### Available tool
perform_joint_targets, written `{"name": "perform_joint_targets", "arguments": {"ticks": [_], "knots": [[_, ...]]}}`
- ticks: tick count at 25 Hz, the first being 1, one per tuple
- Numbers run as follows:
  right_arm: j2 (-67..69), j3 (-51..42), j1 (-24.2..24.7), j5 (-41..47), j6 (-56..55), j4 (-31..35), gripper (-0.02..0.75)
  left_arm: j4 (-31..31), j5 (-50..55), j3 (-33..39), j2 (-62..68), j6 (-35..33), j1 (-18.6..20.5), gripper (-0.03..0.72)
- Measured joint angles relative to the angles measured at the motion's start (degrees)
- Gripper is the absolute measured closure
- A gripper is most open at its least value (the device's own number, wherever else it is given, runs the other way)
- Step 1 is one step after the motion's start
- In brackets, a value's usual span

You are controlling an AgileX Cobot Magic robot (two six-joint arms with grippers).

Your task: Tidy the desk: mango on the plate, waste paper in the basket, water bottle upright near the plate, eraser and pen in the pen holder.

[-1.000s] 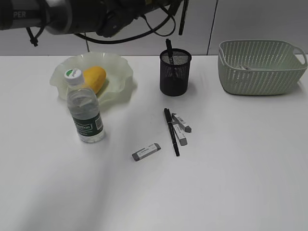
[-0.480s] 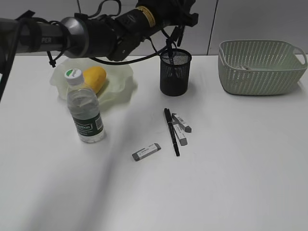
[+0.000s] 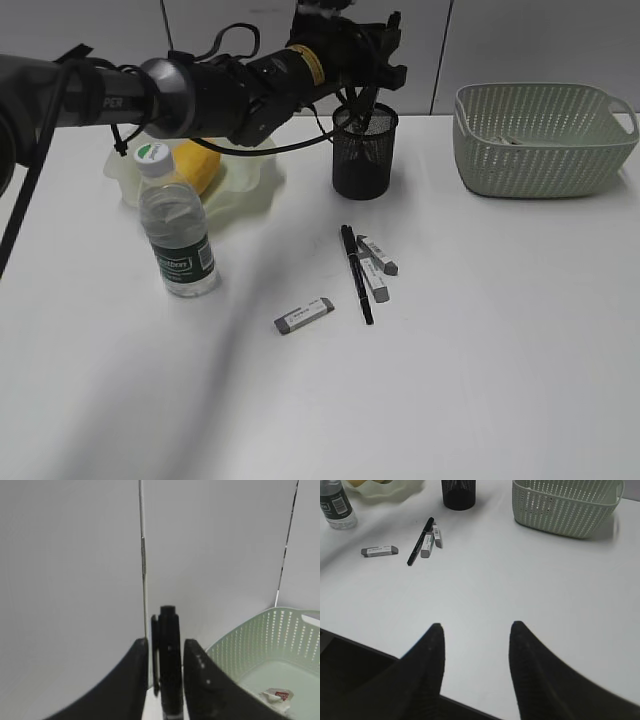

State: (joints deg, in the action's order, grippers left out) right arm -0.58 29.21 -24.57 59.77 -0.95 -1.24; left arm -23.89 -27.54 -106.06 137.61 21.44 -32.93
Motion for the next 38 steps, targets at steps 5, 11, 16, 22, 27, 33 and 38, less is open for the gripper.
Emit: {"name": "perform_joint_targets", "arguments": {"ticks": [5,11,16,22,27,33,38], "knots": [[0.0,0.0,0.0,0.0,0.0,0.0,0.390,0.0,0.2,0.0,0.0,0.0,0.0,0.292],[0.0,0.0,0.0,0.0,0.0,0.0,0.390,0.0,5.7,0.1,-3.1,2.3,-0.2,0.238],[0.0,0.0,0.0,0.0,0.0,0.0,0.390,-2.5,29.7,0.1,-14.4,4.4,-3.1,0.385],[0.0,0.0,0.0,0.0,0.0,0.0,0.390,2.8,62.4,-0.1,-25.1,-6.7,-6.2,0.591],[0.0,0.0,0.0,0.0,0.0,0.0,0.390,14.3,77.8,5.8,-34.0,-17.5,-4.7,0.605],[0.0,0.0,0.0,0.0,0.0,0.0,0.390,17.0,78.4,33.0,-58.3,-16.9,-4.6,0.605],[0.0,0.0,0.0,0.0,0.0,0.0,0.390,19.7,78.7,56.1,-83.1,-11.4,-4.6,0.603]]}}
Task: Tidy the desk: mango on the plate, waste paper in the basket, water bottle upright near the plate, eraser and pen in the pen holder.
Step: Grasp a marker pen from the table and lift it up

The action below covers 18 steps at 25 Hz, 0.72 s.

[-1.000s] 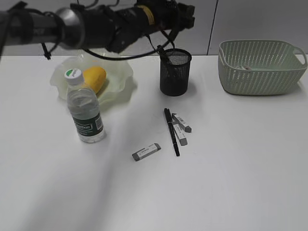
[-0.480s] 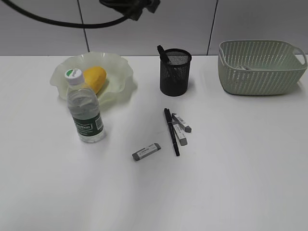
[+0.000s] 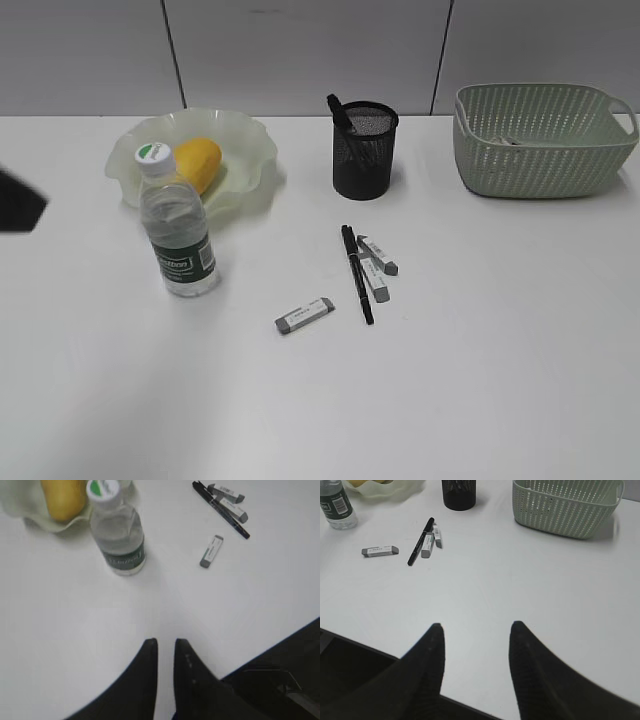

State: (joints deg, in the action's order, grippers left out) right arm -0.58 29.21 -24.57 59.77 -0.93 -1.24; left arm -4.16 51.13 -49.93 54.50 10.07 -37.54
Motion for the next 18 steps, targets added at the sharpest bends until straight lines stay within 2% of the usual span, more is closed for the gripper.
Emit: {"name": "perform_joint_targets", "arguments": {"ticks": [2,5,8,11,18], "knots": [[0.0,0.0,0.0,-0.1,0.0,0.0,0.390,0.0,0.2,6.6,-10.5,0.6,0.0,0.601],[0.0,0.0,0.0,-0.1,0.0,0.0,0.390,-0.1,1.6,12.5,-22.6,0.8,0.0,0.597],[0.0,0.0,0.0,0.0,0.0,0.1,0.390,-1.0,2.8,16.6,-33.2,0.9,0.0,0.589],[0.0,0.0,0.0,-0.1,0.0,0.1,0.390,-2.2,2.3,17.6,-40.8,0.9,0.0,0.566],[0.0,0.0,0.0,-0.1,0.0,0.1,0.390,-7.3,0.2,18.5,-47.0,0.9,0.0,0.381]]}}
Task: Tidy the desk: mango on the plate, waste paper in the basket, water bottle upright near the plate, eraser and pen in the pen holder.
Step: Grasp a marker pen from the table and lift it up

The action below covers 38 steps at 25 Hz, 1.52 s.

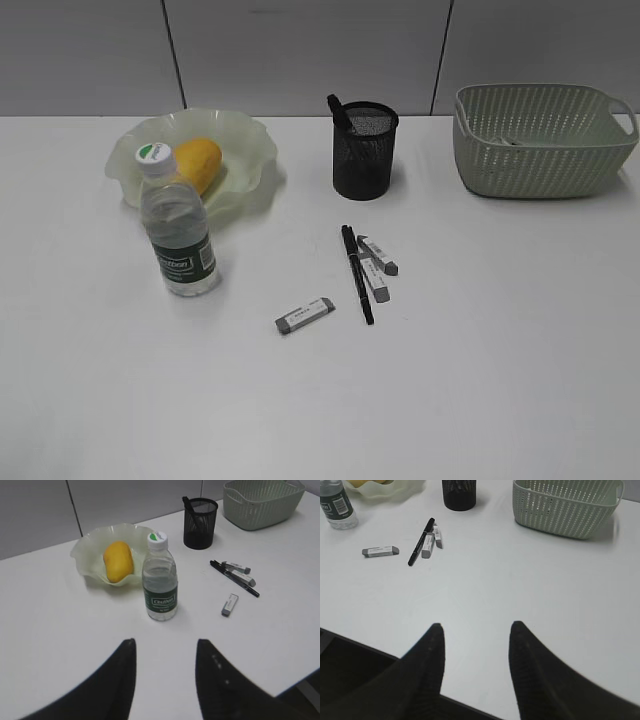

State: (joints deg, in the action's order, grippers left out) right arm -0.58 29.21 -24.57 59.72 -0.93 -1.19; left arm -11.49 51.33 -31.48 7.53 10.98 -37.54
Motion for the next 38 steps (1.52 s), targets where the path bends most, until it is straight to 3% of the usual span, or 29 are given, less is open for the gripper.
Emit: {"name": "perform_joint_targets", "arguments": {"ticks": [5,9,18,34,38], "knots": [[0.0,0.0,0.0,0.0,0.0,0.0,0.390,-0.5,-13.0,6.3,-0.3,0.0,0.0,0.358],[0.0,0.0,0.0,0.0,0.0,0.0,0.390,-0.6,-15.7,7.3,-0.3,0.0,0.0,0.358],[0.0,0.0,0.0,0.0,0.0,0.0,0.390,0.2,8.6,-0.4,-0.3,0.0,0.0,0.404],[0.9,0.2,0.0,-0.6,0.0,0.2,0.390,2.3,9.2,0.6,-5.5,0.0,0.3,0.420],[11.0,1.3,0.0,-4.6,0.0,1.2,0.390,2.4,9.2,0.6,-7.9,0.0,5.8,0.420]]}}
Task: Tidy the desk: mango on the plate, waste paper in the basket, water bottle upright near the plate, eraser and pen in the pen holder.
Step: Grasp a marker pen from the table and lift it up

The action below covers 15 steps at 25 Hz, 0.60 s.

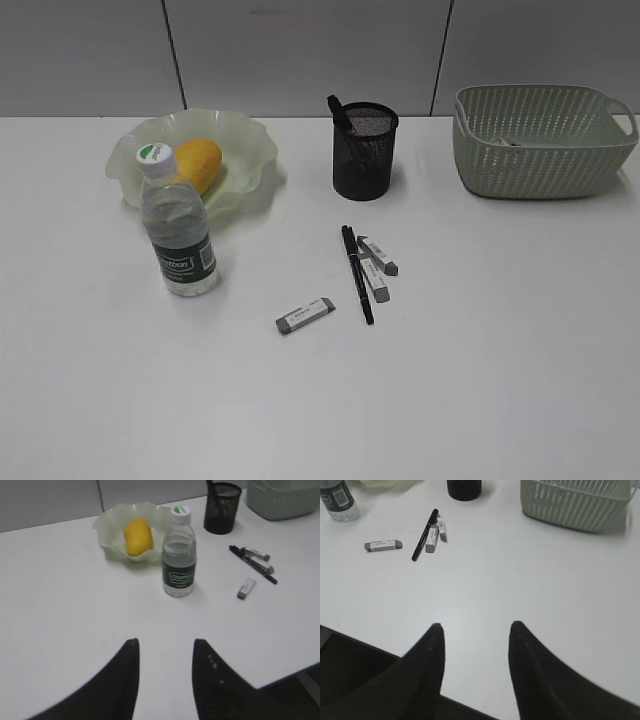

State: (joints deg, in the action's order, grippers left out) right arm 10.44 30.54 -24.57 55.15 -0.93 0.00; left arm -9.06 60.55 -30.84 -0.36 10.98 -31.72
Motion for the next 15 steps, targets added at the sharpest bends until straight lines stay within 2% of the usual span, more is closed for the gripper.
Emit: {"name": "perform_joint_targets", "arguments": {"ticks": [4,6,10,15], "knots": [[19.3,0.6,0.0,-10.3,0.2,0.6,0.390,0.0,0.0,0.0,0.0,0.0,7.6,0.423],[31.8,2.7,0.0,-15.1,0.3,0.8,0.390,0.0,0.0,0.0,0.0,0.0,10.2,0.428],[55.9,11.5,-0.3,-20.1,0.5,2.5,0.390,0.0,0.0,0.0,0.0,0.0,11.3,0.431],[81.0,31.3,-3.1,-21.3,0.9,4.7,0.390,0.0,0.0,0.0,0.0,0.0,11.3,0.432]]}}
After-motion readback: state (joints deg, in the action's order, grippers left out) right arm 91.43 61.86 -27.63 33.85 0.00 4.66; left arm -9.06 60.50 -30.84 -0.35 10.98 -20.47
